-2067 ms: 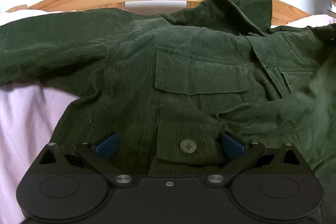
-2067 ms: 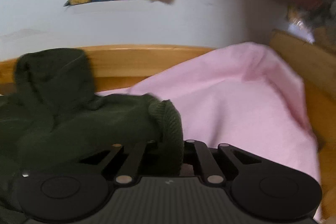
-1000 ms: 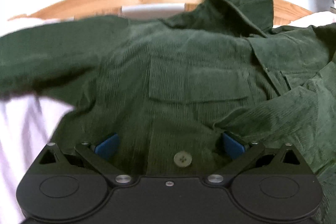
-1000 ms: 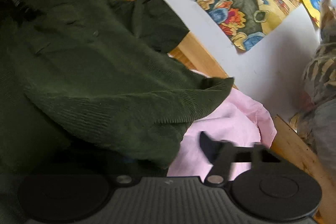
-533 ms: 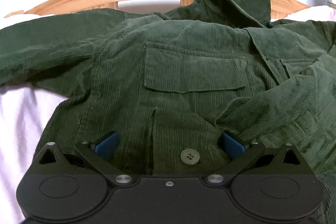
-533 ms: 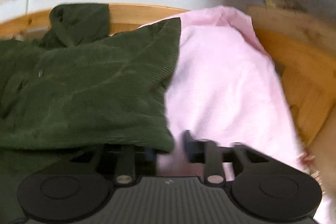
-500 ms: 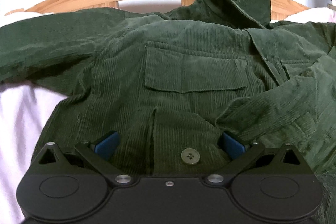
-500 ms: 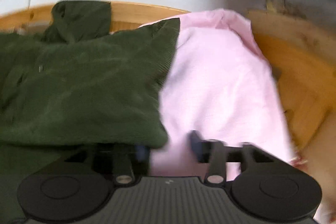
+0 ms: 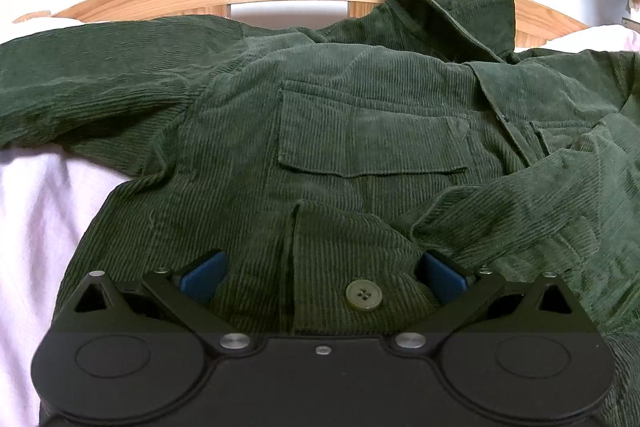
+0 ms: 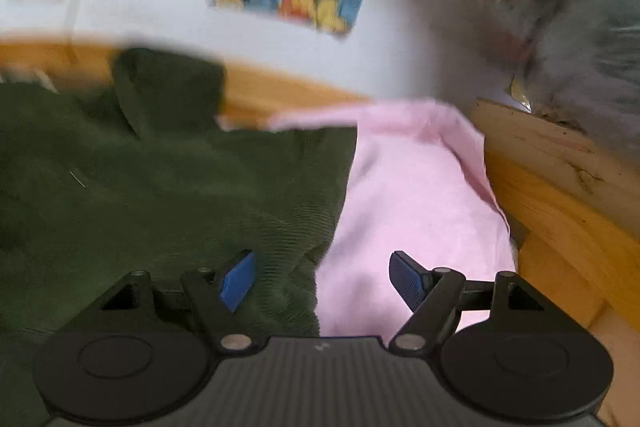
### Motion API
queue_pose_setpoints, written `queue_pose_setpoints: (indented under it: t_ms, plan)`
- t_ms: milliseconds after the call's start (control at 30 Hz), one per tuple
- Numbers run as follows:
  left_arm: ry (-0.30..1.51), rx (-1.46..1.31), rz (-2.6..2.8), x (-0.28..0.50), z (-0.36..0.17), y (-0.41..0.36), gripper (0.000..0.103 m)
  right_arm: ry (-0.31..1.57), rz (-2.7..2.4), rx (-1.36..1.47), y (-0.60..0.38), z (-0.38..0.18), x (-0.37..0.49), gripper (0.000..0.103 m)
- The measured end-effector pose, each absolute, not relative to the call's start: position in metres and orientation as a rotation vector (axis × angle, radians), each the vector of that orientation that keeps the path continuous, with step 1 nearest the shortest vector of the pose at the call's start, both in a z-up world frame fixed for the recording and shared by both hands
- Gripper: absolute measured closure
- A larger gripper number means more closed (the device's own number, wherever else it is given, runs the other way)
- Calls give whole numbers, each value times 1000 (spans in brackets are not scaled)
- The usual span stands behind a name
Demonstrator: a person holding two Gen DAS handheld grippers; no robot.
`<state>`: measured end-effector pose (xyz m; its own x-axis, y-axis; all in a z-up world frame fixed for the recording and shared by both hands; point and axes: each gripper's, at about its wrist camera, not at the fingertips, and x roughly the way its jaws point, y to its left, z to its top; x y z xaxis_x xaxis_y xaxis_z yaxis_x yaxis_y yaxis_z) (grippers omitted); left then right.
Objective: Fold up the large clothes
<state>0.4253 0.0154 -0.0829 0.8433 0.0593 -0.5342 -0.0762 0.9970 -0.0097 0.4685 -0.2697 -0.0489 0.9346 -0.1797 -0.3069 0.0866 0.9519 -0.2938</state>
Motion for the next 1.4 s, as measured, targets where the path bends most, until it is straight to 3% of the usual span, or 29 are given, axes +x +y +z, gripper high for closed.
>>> queue_pose_setpoints:
  t_ms: [33, 100, 333, 600, 800, 1200, 1267, 1367, 1400]
  plan:
    - [562, -34, 70, 425, -83, 16, 1, 374, -166, -322, -269, -63, 482, 24]
    - [557, -36, 66, 424, -84, 16, 1, 356, -191, -335, -272, -81, 492, 7]
    - [542, -77, 46, 412, -77, 29, 1, 293, -218, -215, -274, -62, 453, 10]
    - [471, -151, 107, 368, -37, 67, 1, 230, -196, -20, -227, -28, 374, 0]
    - [423, -83, 311, 334, 9, 126, 1, 112, -8, 120, -186, -41, 320, 0]
    - [285, -330, 798, 283, 41, 280, 2, 215, 153, 106, -172, -72, 309, 0]
    - [263, -402, 870, 284, 40, 300, 5, 230, 147, 120, -174, -74, 307, 0]
    - [262, -539, 911, 285, 31, 321, 19, 245, 142, 141, -177, -76, 300, 0]
    - [255, -594, 915, 285, 28, 326, 32, 246, 143, 144, -176, -76, 298, 0]
